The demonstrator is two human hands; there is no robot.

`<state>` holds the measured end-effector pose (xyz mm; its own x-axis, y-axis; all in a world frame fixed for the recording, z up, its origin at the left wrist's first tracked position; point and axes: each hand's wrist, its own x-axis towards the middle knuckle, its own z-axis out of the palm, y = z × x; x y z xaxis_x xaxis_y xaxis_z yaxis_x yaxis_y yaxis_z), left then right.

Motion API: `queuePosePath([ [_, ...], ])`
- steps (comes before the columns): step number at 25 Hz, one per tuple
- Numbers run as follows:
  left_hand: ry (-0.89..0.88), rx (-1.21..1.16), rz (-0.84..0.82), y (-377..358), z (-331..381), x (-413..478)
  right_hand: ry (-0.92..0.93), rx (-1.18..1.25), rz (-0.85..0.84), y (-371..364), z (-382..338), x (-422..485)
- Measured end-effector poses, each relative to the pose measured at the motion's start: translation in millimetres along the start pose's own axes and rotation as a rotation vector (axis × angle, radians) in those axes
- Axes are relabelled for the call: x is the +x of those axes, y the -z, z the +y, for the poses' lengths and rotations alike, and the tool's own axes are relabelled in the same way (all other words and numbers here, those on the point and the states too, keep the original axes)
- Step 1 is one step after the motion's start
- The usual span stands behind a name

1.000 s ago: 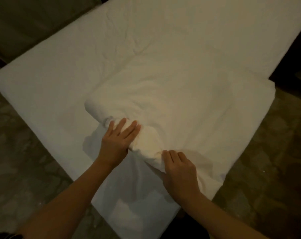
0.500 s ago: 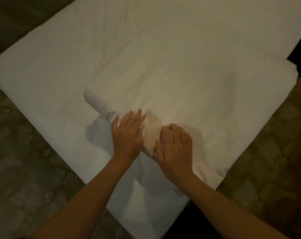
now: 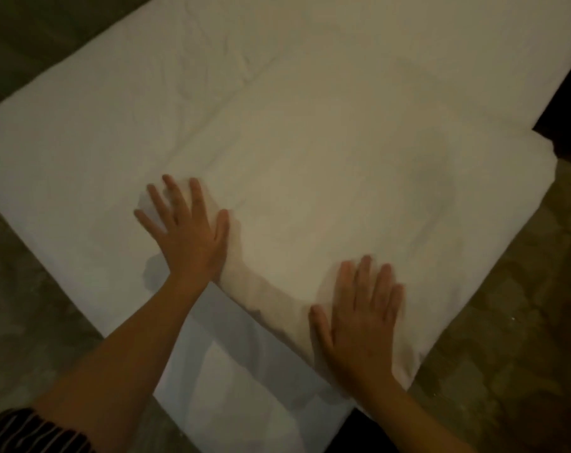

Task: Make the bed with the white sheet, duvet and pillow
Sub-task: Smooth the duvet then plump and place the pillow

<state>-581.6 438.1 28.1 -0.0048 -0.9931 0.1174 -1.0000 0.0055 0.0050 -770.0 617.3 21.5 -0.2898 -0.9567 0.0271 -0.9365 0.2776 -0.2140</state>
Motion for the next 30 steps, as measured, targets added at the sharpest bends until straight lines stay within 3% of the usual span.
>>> queuePosePath([
  [4,-0.077,-0.086,-0.099,-14.1,7.9,15.6,0.178,-0.131,-0.028,0.3,27.5,59.7],
  [12,0.067,-0.025,-0.371,-4.8,26.3,16.7,0.158,-0.108,-0.162,11.7,46.3,64.8],
  [15,0.158,-0.099,-0.338,7.2,80.4,-5.1,0.2,-0.062,-0.212,30.3,58.9,71.6],
  [18,0.179,-0.199,-0.338,13.9,146.3,-16.5,0.312,0.0,-0.049,50.8,104.4,100.0],
  [21,0.014,-0.202,-0.173,20.3,200.7,3.4,0.237,-0.034,0.077,71.7,164.7,150.4],
  [25,-0.101,-0.196,-0.057,23.9,290.4,44.4,0.116,-0.035,-0.215,100.9,217.3,227.2],
  [30,0.033,-0.108,-0.077,21.9,360.2,84.4,0.108,0.125,-0.451,95.9,254.9,268.3],
])
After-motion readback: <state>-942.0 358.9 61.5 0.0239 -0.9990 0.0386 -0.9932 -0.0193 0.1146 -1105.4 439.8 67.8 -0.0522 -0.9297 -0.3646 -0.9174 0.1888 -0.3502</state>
